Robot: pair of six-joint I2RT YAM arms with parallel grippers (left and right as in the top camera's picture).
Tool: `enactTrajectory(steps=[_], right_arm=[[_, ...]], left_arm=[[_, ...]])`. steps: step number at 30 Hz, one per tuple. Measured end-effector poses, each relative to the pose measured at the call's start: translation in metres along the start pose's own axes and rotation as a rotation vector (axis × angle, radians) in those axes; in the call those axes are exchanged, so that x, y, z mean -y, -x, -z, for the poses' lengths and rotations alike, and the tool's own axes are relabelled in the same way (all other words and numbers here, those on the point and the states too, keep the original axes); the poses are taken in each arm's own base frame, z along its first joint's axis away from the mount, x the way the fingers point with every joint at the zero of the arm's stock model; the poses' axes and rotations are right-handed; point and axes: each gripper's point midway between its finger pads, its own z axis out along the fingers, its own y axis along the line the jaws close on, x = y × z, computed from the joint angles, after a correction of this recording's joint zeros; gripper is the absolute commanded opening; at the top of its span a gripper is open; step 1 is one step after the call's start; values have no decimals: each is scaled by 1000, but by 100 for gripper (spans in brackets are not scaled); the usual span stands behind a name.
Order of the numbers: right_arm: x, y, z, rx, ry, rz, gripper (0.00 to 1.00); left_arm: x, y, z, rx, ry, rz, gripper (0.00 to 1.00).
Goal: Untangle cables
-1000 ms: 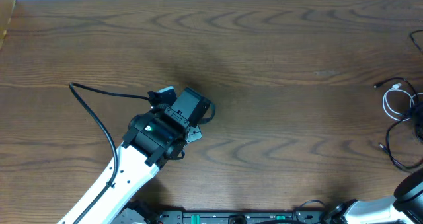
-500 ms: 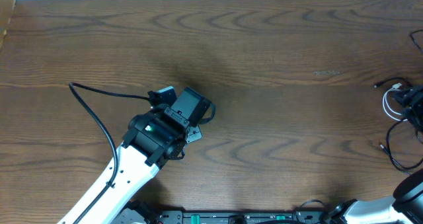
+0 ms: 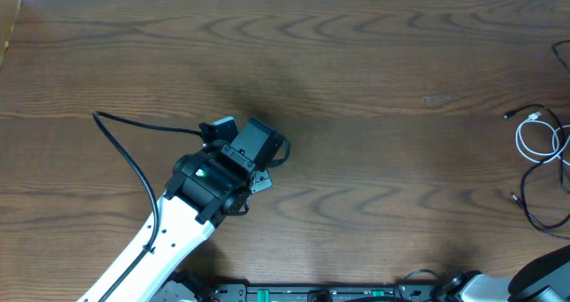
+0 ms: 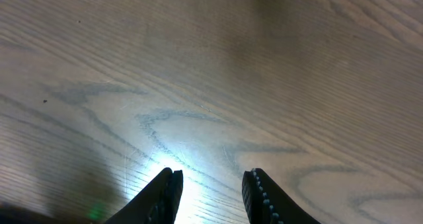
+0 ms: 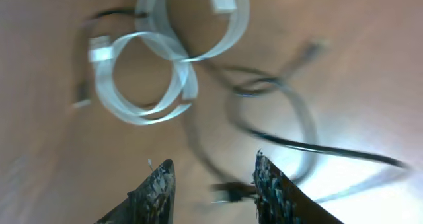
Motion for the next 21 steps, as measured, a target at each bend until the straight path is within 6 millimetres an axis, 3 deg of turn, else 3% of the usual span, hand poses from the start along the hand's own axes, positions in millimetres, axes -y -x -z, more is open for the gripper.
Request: enactTrajectory(steps=[5, 11, 15, 17, 21], right_arm=[[24, 18, 3, 97, -142, -73, 36], [32, 30, -2, 144, -194, -107, 24], [33, 21, -21, 86, -213, -104, 15], [33, 7, -41, 5, -220, -96, 9], [27, -16, -64, -119, -196, -81, 7]], left_arm=[[-1, -1, 0, -5, 7, -2, 35], [-5, -4, 0, -16, 24, -8, 35], [-5, -4, 0, -16, 23, -8, 35], [-5, -4, 0, -16, 23, -7, 35], [-5, -4, 0, -16, 23, -7, 35]])
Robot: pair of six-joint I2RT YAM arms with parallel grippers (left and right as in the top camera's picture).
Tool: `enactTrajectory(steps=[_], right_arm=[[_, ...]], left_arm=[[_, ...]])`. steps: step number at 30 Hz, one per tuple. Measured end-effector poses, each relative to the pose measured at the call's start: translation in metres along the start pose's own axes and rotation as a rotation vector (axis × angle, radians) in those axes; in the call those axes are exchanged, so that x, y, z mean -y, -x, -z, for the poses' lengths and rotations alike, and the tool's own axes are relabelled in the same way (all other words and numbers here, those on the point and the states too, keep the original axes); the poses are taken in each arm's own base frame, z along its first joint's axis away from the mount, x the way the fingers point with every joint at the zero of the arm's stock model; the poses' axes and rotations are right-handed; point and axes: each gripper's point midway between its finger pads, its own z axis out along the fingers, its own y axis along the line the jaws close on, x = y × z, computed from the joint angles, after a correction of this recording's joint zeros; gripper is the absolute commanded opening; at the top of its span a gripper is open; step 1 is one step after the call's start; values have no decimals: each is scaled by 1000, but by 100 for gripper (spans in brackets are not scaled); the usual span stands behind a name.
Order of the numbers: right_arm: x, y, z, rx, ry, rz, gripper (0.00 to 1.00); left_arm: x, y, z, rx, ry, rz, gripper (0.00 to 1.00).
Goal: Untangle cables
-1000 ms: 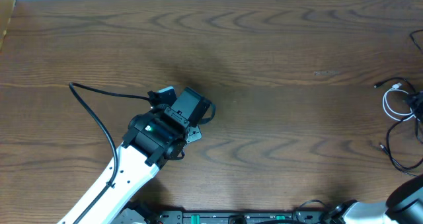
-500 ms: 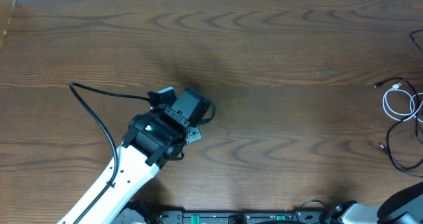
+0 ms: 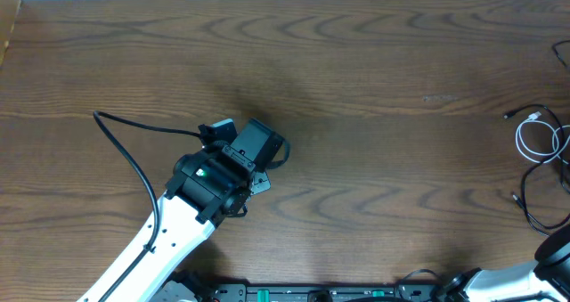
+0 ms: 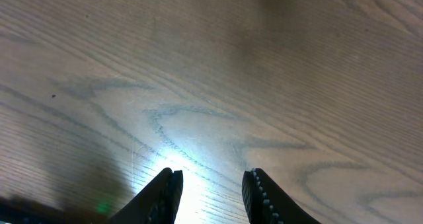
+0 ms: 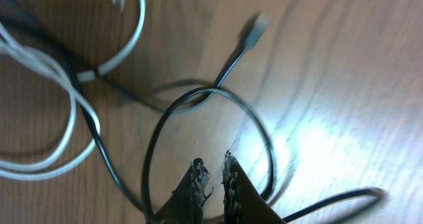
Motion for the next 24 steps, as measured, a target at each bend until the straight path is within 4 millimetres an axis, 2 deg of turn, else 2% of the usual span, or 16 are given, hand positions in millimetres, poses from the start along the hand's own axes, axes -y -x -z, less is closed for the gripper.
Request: enactTrajectory(steps=[3, 13, 18, 24], right_arm=[[-10, -11, -5, -49, 35, 25, 7], [-44, -44, -1, -122, 97, 133, 8], [-42, -68, -20, -154, 94, 154, 8], [-37, -86, -36, -179, 99, 156, 11]], left_arm=[[0, 0, 0, 1, -1, 0, 35], [2, 1, 0, 5, -7, 2, 35], [2, 1, 0, 5, -7, 2, 35], [2, 1, 0, 4, -5, 1, 35]])
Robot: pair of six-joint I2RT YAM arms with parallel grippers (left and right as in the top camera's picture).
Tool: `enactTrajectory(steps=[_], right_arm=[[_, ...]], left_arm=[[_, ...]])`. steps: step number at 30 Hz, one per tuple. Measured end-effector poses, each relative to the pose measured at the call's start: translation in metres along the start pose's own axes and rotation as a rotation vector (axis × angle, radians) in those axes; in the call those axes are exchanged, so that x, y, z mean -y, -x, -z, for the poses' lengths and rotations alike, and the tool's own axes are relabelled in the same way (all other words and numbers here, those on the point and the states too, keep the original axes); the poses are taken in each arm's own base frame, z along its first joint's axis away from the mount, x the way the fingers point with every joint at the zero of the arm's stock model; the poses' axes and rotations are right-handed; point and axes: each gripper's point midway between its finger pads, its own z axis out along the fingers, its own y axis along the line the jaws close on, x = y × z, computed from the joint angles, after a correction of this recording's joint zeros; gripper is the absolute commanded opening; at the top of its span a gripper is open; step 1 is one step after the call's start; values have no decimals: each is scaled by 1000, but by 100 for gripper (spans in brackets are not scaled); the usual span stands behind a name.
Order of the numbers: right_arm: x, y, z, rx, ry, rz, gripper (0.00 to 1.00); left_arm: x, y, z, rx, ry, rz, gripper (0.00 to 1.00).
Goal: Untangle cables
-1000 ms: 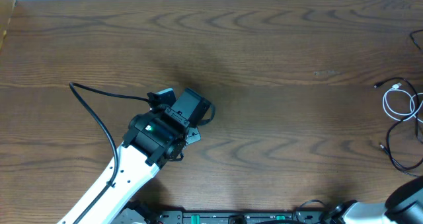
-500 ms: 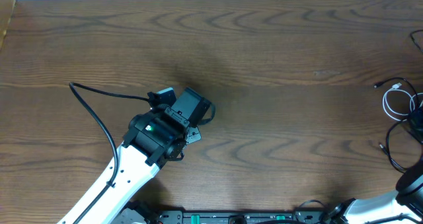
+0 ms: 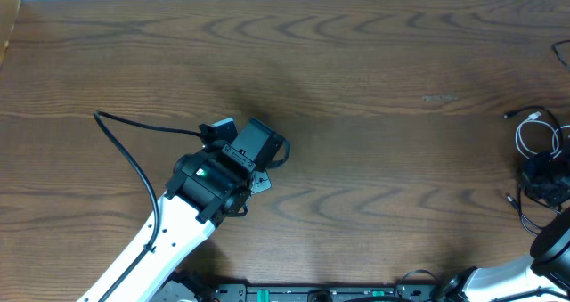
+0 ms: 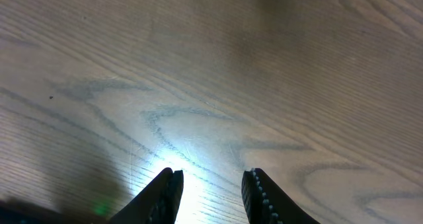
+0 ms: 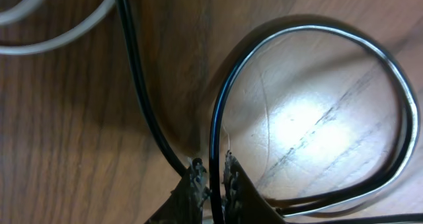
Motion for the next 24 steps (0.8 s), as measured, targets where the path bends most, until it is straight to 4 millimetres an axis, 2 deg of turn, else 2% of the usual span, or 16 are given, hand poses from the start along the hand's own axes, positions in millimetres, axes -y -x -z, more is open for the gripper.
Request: enactTrajectory(steps=[1, 4, 9, 12, 16, 19, 22, 24], right_arm=[[-1, 0, 0, 0, 5, 0, 11], [-5, 2, 0, 7, 26, 4, 24], [-14, 1, 0, -1, 80, 32, 39], [-25, 6, 9, 9, 136, 55, 47], [-51, 35, 60, 161, 277, 90, 49], [-73, 52, 117, 322, 416, 148, 52], [-91, 48, 167, 429, 522, 224, 54], [-101, 37, 184, 453, 559, 277, 54]], left_arm=[[0, 0, 0, 1, -1, 0, 35], [0, 0, 0, 1, -1, 0, 35], [0, 0, 0, 1, -1, 1, 39], [1, 1, 0, 3, -4, 2, 39], [9, 6, 0, 25, -35, 12, 39], [16, 11, 0, 44, -63, 21, 39], [22, 15, -1, 55, -78, 26, 39], [25, 17, -3, 58, -83, 27, 39]])
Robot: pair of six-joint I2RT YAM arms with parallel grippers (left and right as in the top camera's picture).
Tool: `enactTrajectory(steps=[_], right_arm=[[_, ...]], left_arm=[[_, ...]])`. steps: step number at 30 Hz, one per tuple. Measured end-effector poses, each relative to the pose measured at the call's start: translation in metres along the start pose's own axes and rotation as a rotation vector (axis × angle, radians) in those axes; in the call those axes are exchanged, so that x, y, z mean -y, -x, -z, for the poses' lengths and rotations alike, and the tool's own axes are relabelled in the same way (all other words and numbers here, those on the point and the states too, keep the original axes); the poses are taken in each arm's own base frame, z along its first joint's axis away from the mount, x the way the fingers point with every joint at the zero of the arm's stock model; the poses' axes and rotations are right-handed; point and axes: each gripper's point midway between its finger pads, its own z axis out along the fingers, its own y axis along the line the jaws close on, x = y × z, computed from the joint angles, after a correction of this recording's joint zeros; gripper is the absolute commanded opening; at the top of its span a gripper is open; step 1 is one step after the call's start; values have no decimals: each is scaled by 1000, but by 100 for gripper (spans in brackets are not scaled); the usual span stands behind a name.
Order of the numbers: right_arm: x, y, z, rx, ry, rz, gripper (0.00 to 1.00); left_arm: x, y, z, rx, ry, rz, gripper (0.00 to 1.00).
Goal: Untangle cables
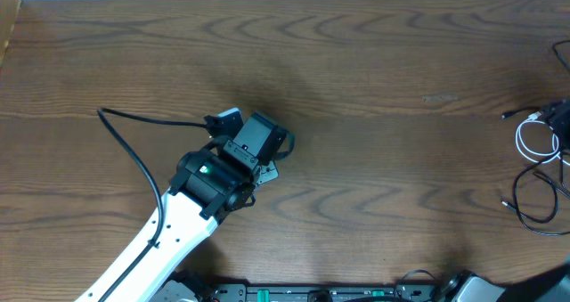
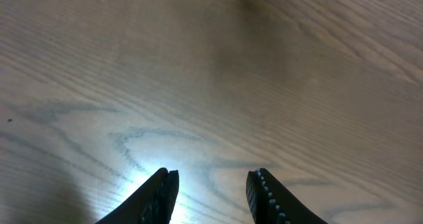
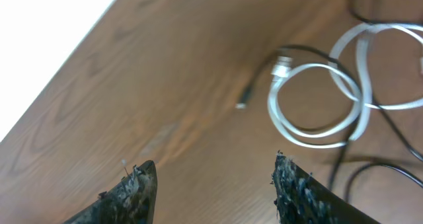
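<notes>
A white cable [image 3: 317, 105] lies in loops at the table's far right, tangled with a thin black cable [image 3: 370, 164]. In the overhead view the white cable [image 1: 534, 142] and black cable [image 1: 534, 202] lie at the right edge. My right gripper [image 3: 215, 184] hangs open above bare wood just left of them, holding nothing. A small black plug [image 3: 243, 105] lies ahead of it. My left gripper [image 2: 211, 194] is open over bare wood near the table's middle left, far from the cables.
The left arm [image 1: 214, 177] reaches in from the bottom left, with its own black lead [image 1: 134, 151] curving across the table beside it. The wooden table [image 1: 374, 88] ends at a white strip along the back.
My right gripper was shut low on the black cable; now it is open, higher and off to the cables' left side. The left arm has shifted slightly.
My right gripper first hung open above the white loops and black cable. It was then shut just above the black loop, and later shut down at the black cable. Now it is open and clear of both. The left gripper stayed open over bare wood.
</notes>
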Motion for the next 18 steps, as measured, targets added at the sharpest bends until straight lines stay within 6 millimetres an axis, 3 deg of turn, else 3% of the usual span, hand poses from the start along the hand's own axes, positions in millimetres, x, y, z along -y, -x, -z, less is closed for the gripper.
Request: enactTrajectory(steps=[4, 8, 11, 18], right_arm=[[-39, -22, 3, -59, 82, 120, 57], [-75, -68, -1, -198, 151, 266, 59], [-97, -96, -1, -274, 192, 372, 67], [-129, -159, 0, -425, 209, 573, 76]], left_arm=[[6, 3, -6, 5, -7, -11, 42], [15, 5, -15, 8, -12, -95, 60], [15, 3, -22, -6, 6, -193, 73], [11, 4, -33, -32, 39, -329, 78]])
